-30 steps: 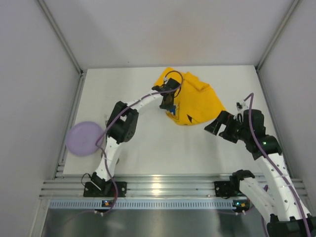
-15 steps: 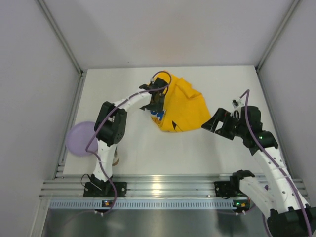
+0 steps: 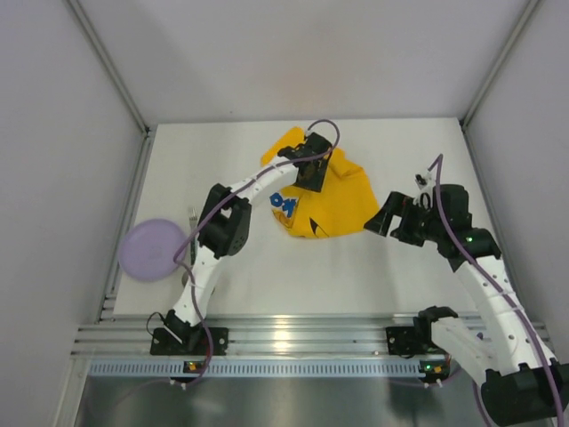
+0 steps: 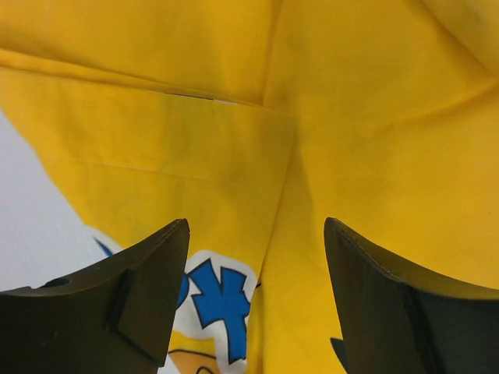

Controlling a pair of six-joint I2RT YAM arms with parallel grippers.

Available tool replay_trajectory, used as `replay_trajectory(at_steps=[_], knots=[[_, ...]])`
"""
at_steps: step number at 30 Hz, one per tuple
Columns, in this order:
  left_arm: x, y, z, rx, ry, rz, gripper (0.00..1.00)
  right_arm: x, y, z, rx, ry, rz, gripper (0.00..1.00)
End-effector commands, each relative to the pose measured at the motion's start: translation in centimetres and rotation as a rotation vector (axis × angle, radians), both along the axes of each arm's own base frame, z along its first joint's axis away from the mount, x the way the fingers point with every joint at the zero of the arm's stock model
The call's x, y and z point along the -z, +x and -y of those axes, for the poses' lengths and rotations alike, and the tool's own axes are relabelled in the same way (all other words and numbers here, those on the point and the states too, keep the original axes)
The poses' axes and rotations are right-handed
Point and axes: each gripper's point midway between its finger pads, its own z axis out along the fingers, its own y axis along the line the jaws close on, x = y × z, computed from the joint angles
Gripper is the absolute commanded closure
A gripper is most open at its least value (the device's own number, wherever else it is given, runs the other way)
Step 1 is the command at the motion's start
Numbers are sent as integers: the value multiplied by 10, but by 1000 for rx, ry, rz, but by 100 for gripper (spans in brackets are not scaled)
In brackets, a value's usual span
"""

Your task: Set the dinner table for one person

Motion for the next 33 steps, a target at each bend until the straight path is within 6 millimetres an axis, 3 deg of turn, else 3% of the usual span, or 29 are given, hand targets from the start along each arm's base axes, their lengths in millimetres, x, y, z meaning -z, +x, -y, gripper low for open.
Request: replay_trajectory(at_steps=[1,10,16,23,33], knots=[[6,11,6,2,-11,5,25,-29,12,8,-3,-52,107,0],[24,29,1,-17,23,21,26,-31,16,15,-20,-117,105,0],[24,40,-10,-49,20,30,28,-29,19,16,-33,-140,96,0],[24,55,-40,-112,14,23,37,-23,23,17,-30,-149,72,0],[28,63,-55,-136,-44,-6,52,-18,27,16,-33,-148,53,0]])
